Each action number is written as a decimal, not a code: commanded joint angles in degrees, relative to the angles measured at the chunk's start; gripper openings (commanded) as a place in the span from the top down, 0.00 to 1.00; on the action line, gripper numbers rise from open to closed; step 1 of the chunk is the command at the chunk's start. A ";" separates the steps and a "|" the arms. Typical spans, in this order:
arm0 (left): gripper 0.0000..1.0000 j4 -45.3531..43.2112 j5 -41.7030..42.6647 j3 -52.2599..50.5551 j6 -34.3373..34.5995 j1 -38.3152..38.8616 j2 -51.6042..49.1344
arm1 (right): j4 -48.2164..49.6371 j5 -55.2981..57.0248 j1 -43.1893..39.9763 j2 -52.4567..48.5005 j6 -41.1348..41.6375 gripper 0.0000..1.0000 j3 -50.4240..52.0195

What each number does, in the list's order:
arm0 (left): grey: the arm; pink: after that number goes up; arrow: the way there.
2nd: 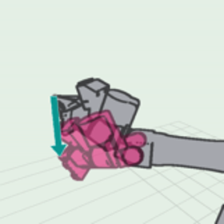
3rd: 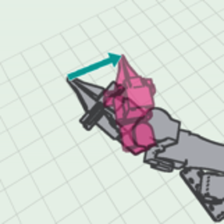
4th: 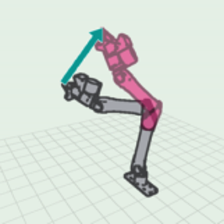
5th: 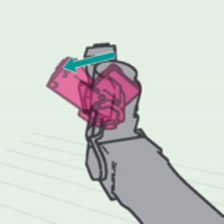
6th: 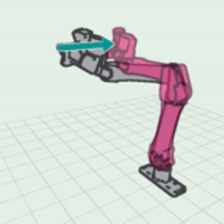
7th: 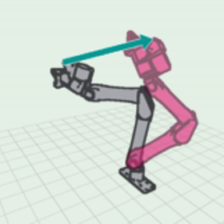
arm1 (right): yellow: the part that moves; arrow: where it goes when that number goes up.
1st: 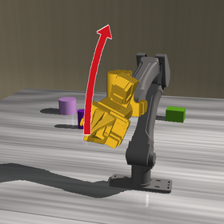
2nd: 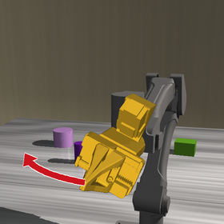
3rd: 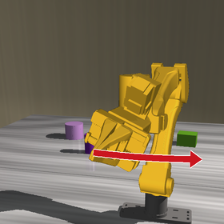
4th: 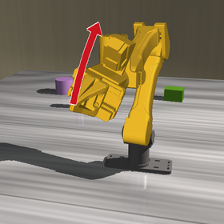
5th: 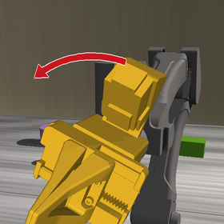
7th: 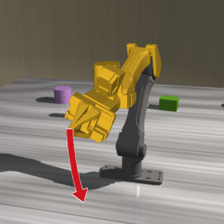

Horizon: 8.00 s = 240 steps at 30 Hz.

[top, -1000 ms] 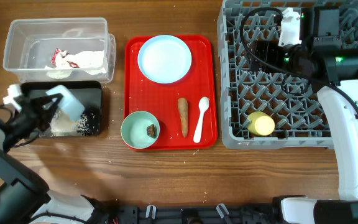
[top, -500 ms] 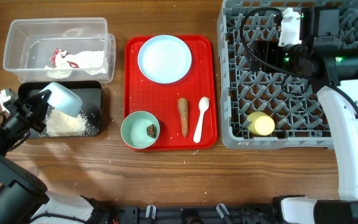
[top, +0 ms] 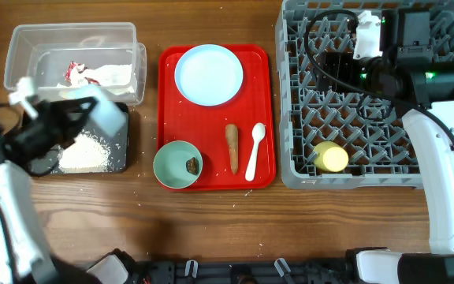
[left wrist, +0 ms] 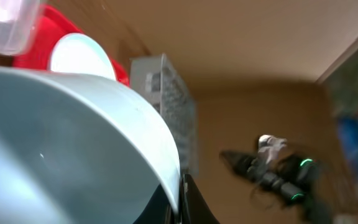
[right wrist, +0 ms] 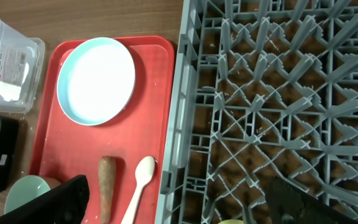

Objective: Sort waste into correct bins and load items into the dishwasher rack
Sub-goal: 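Tip the rice bowl over the black tray to pour out the rice, then return the empty bowl to the red tray with the left gripper, then grasp the small green bowl with the left gripper, then tip the green bowl over the black tray to dump the brown piece, then place the green bowl back on the red tray with the left gripper, then reach the right gripper to the light-blue bowl and grasp it, then carry the light-blue bowl right and lower it into the dish rack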

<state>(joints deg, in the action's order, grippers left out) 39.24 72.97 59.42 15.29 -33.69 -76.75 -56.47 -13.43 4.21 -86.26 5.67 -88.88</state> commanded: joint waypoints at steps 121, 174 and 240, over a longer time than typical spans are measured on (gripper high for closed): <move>0.96 31.26 16.72 12.39 -32.96 -6.58 -25.70 | 0.46 0.52 0.35 -0.66 -4.11 0.08 -0.24; 0.56 2.95 -80.50 4.59 19.74 69.83 -7.26 | 3.10 -6.56 4.39 -1.16 1.03 0.10 0.28; 0.34 12.31 -71.12 10.14 14.93 25.38 -1.99 | 17.90 -2.73 30.12 -34.62 24.26 0.39 -3.41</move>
<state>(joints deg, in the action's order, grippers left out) 51.42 2.02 68.75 30.72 -6.15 -79.26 -40.88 -17.41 33.17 -118.48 28.95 -91.33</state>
